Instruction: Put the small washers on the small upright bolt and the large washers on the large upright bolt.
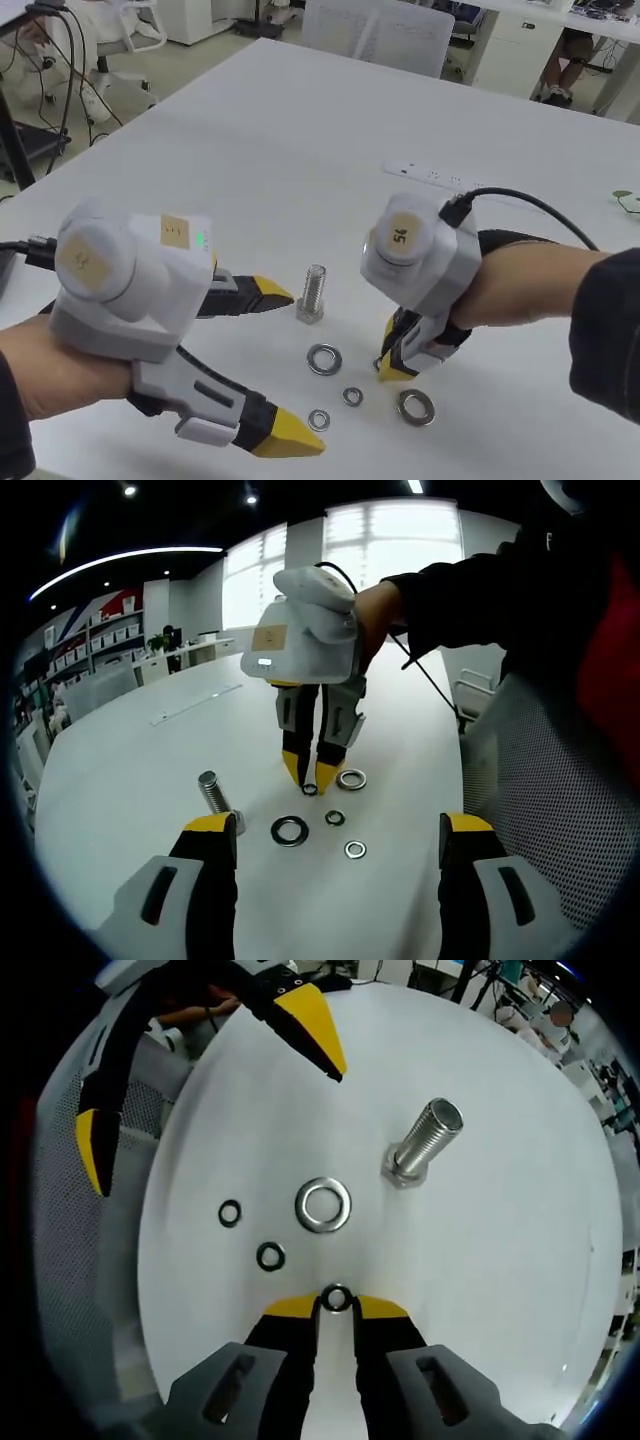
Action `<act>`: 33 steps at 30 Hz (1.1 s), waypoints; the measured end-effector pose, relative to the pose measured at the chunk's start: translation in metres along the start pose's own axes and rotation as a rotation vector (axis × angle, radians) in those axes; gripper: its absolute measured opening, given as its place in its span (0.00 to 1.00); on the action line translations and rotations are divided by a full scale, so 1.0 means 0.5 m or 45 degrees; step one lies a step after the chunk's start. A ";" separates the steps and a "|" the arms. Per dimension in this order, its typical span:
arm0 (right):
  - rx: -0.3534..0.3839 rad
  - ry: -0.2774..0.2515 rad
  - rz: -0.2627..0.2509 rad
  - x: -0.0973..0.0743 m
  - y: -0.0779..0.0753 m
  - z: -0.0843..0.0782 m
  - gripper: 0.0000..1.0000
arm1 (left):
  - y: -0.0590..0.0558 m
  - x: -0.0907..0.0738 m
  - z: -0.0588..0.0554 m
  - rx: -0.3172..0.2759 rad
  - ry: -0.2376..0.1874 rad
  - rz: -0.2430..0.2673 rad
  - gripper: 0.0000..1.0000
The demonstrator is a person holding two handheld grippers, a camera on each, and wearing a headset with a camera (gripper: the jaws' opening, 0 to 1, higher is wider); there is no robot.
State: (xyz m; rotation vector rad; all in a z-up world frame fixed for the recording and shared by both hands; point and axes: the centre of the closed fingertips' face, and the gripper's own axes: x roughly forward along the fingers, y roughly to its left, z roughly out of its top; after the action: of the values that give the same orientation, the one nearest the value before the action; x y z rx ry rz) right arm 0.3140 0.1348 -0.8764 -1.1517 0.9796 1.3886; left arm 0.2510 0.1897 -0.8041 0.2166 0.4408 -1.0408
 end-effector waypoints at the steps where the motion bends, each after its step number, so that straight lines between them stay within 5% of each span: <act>1: 0.008 0.001 0.001 0.000 0.000 0.000 0.15 | 0.000 0.000 0.000 -0.001 0.001 0.000 0.83; 17: 0.016 -0.025 0.002 -0.010 0.003 0.003 0.15 | 0.000 -0.001 -0.002 -0.004 0.010 0.000 0.82; 33: 0.084 -0.040 -0.041 -0.060 0.002 -0.049 0.14 | -0.004 0.004 -0.002 0.007 0.014 -0.009 0.82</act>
State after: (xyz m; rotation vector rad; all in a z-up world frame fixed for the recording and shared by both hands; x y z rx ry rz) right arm 0.3164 0.1046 -0.8519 -1.0890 0.9736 1.3356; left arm 0.2499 0.1875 -0.8061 0.2259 0.4493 -1.0485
